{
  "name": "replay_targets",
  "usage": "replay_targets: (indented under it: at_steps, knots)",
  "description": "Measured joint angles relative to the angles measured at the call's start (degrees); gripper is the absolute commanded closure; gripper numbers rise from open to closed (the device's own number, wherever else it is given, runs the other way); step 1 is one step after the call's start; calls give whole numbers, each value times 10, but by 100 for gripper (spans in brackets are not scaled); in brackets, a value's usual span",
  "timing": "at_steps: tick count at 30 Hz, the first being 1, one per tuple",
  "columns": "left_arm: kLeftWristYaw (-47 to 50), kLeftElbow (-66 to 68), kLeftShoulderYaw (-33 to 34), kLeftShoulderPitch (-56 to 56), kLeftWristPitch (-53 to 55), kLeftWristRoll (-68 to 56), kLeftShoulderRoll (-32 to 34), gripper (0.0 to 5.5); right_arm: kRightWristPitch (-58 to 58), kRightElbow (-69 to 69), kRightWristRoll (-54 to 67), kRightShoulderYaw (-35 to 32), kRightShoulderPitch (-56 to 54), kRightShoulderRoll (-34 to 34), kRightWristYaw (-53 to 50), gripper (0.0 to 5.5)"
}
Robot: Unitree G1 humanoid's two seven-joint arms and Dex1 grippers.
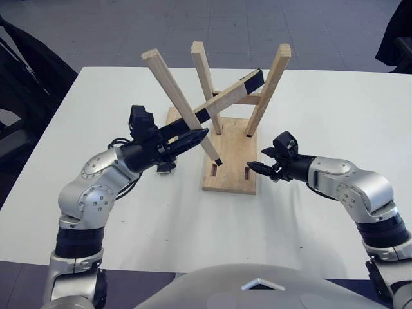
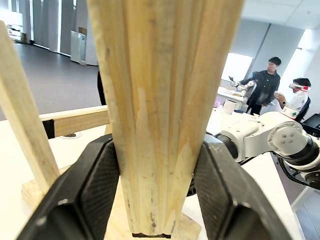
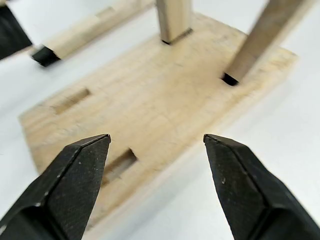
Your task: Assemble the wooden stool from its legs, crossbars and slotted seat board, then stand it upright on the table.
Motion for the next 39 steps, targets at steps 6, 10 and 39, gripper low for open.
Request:
replay_targets:
  at_steps: [6,10,39]
  knots:
    - [0,9,16,-1,-10,17,-13,342,53,-56,-44,42,-8,-1,-7,206]
    - [4,9,32,-6,-8,16,-15,342,79,-62,-84,80,-23,-15,-8,206]
    - [-94,67,-68,11,-168,142,-126,342,-477,132,-443,196,-77,-155,208,206]
